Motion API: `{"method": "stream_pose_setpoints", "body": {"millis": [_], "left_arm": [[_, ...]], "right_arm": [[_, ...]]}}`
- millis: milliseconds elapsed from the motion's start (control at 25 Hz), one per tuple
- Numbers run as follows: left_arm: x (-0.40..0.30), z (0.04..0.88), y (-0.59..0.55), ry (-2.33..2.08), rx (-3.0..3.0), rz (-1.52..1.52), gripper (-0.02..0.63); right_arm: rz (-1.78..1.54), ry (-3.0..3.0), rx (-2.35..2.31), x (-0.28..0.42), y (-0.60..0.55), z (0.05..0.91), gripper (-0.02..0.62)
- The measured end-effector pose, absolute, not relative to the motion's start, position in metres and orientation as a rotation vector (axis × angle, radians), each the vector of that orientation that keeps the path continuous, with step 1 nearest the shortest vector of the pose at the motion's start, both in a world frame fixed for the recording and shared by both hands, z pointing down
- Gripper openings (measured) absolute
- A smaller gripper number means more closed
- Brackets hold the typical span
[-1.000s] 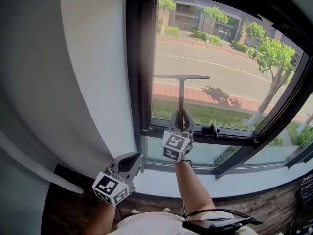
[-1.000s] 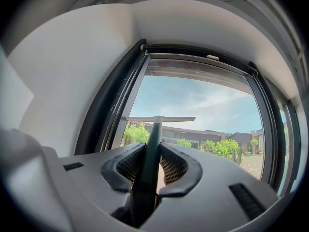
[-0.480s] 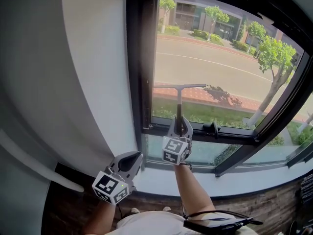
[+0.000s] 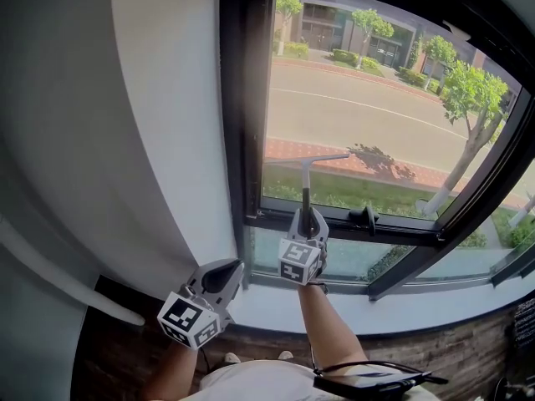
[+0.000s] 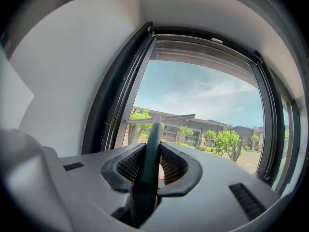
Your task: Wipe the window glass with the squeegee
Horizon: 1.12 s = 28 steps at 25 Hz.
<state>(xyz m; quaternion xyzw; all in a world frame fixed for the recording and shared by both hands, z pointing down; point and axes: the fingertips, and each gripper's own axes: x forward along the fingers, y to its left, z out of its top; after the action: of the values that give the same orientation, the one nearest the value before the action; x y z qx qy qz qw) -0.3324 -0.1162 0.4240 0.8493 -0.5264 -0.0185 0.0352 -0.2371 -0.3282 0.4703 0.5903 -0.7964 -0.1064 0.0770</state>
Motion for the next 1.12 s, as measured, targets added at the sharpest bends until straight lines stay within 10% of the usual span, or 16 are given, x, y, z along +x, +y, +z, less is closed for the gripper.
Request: {"method": "stream_pose_setpoints", "body": {"millis": [1120], "left_arm": [[-0.339,0.437,-0.117,-1.596,2.579,-0.015,0.016]], "right_arm": [[-0.008,-2.357,1.69,-0.236,-0.324,0.57,0.098]]}}
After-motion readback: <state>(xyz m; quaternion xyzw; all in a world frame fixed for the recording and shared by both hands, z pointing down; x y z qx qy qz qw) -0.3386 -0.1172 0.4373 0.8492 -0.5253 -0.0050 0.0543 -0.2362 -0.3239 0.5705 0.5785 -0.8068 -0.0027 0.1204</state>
